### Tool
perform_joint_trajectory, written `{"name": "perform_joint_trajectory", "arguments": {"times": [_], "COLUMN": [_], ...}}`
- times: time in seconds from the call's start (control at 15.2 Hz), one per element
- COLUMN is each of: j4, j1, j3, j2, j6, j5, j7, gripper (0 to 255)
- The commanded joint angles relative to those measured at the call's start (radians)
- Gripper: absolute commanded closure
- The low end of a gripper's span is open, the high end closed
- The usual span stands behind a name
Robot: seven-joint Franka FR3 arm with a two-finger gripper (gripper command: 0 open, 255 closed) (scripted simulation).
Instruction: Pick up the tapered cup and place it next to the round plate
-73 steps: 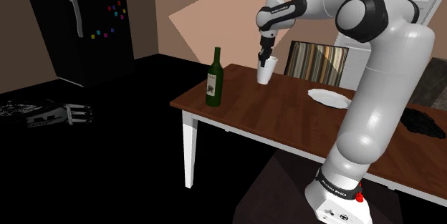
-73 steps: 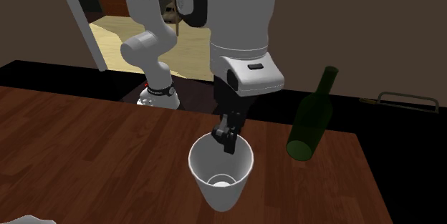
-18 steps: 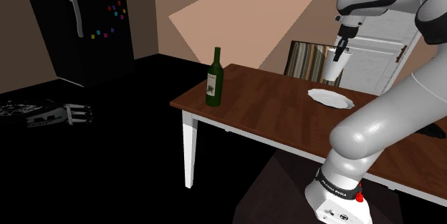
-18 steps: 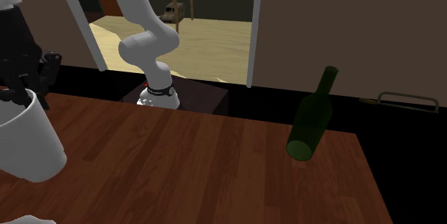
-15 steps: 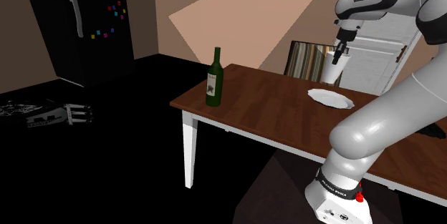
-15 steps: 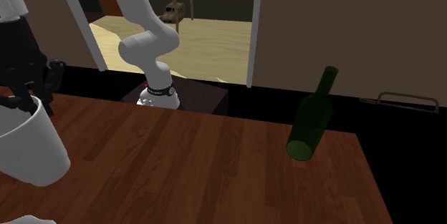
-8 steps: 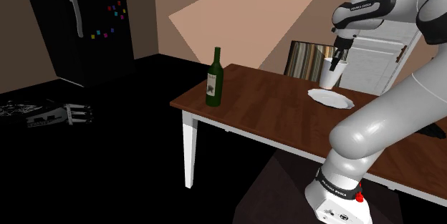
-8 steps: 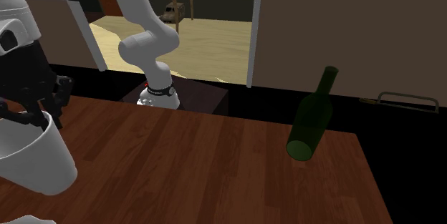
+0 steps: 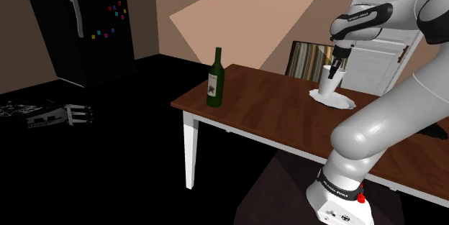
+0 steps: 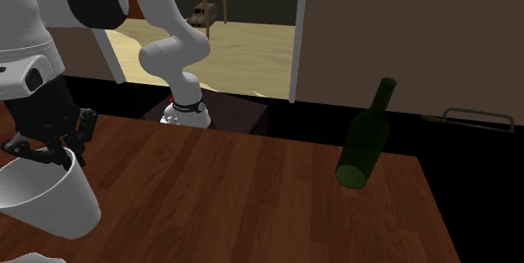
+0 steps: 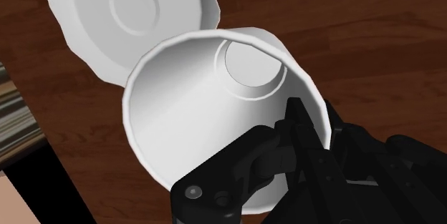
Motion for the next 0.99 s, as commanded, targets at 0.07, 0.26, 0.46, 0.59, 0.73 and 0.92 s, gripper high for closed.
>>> {"name": "perform_joint_trajectory", "arguments": {"times": [0.07,0.26,0.46,0.59,0.73,0.92], "j4": [-0.032,-0.064,-0.093,-0.112,-0.130,-0.155], "j1": [0.000,0.001,0.002,0.004,0.006,0.011], "j3": [-0.011,-0.023,-0.036,-0.045,-0.055,-0.071], "j2": [0.009,0.021,0.035,0.047,0.059,0.080], "j6": [0.042,0.084,0.127,0.156,0.186,0.231], "j5": [-0.002,-0.003,-0.002,-0.001,0.001,0.007], "j7": [0.002,0.001,0.000,-0.001,-0.004,-0.008], "gripper": [255,255,255,255,255,255]}}
